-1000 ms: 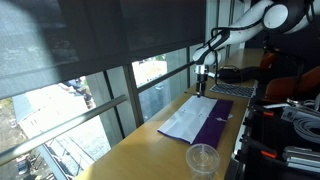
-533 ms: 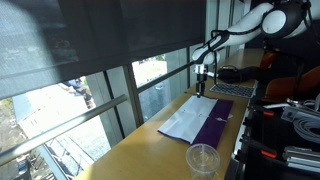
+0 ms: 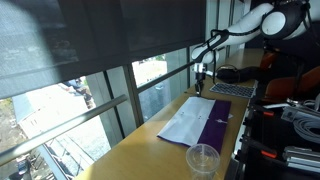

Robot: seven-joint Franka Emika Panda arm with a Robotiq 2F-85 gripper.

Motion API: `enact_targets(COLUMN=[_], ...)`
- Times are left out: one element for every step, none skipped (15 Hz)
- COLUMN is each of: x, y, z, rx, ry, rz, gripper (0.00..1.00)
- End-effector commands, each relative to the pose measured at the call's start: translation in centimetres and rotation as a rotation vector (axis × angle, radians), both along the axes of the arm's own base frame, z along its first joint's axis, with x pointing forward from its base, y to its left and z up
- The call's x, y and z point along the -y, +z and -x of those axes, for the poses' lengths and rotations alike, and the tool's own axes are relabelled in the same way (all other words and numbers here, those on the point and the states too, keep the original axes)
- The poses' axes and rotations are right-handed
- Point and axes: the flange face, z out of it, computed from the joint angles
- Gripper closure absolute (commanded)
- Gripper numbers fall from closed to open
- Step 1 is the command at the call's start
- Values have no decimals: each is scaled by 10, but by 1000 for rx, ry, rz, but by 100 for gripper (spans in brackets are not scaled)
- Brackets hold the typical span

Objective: Close the folder

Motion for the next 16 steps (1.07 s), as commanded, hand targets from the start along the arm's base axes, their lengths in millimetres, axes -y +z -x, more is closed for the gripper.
enact_targets(x=[-3,-5,-6,-6,-5,-4,-3,-1,0,1,3,5,7,9,11,13], y=[14,17,25,31,38,43,47,48,46,44,40,35,32,28,24,21], z=[-8,-9,-12,-14,-16,-17,-18,-18,-18,-16,-15,-12,-11,-9,-7,-6], rx=[7,6,6,11,17,24,31,34,36,36,35,34,32,30,30,29], ry=[21,24,31,39,46,53,58,64,69,73,75,72,70,65,57,50], rz=[-18,-12,-1,1,6,9,12,14,17,17,14,9,4,-1,-8,-13], gripper=[100,100,100,100,100,100,100,74,72,66,60,52,45,37,30,23])
